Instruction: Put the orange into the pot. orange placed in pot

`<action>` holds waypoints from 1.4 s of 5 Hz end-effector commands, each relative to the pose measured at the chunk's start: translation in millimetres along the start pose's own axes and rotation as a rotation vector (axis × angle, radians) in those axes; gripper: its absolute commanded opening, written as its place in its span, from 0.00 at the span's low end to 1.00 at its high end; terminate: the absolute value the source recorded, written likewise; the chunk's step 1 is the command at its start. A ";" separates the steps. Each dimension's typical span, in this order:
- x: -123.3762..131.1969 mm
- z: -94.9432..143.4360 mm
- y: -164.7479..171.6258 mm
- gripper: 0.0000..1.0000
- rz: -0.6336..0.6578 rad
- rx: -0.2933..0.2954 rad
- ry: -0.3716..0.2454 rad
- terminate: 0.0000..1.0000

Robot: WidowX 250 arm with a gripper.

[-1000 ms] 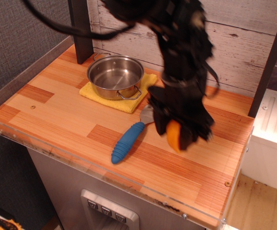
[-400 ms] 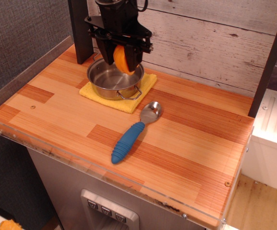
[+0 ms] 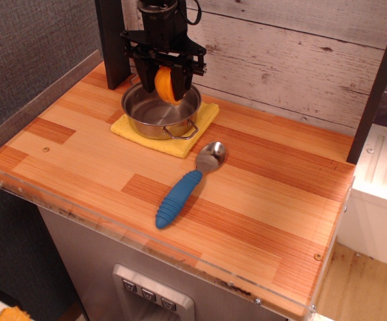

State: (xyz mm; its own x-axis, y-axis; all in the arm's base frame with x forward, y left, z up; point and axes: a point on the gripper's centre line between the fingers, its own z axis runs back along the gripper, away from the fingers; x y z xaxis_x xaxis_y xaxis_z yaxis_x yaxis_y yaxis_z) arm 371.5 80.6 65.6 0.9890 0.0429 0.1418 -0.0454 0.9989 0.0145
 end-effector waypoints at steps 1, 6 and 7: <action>-4.0 17.1 9.2 1.00 -0.016 0.023 -0.024 0.00; -48.0 54.8 -27.6 1.00 -0.100 -0.035 -0.036 0.00; -55.0 54.0 -28.0 1.00 -0.092 -0.030 -0.020 0.00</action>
State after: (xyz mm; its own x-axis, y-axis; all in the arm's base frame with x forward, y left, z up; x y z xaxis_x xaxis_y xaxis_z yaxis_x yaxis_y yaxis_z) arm 320.0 46.5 89.1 0.9945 -0.0374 0.0978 0.0393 0.9991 -0.0180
